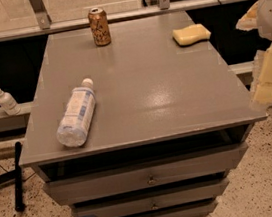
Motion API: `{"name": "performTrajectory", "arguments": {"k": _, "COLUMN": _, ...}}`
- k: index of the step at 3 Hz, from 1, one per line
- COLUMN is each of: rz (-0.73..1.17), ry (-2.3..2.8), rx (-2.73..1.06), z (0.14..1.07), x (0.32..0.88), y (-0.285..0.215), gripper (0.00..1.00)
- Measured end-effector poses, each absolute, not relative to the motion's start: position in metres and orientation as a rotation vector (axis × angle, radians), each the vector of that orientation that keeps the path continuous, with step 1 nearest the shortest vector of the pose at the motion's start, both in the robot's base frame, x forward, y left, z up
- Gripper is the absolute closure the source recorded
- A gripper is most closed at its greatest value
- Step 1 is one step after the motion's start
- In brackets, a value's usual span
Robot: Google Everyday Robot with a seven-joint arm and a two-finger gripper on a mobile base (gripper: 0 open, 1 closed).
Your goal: Move sponge near blue plastic bottle
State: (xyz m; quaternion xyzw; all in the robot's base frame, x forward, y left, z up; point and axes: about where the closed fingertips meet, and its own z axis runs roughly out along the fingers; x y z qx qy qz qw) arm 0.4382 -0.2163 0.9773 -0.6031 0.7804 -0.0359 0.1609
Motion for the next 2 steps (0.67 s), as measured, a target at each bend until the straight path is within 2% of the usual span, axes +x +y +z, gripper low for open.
{"name": "performTrajectory", "arguments": {"k": 1, "rz": -0.103, "ry": 2.228, "rx": -1.722, "z": 0.977, "x": 0.438, "y": -0.216, "gripper": 0.0}}
{"name": "performTrajectory", "arguments": {"k": 2, "rz": -0.099, "ry": 2.177, "rx": -1.688, "z": 0.968, "x": 0.468, "y": -0.221, "gripper": 0.0}}
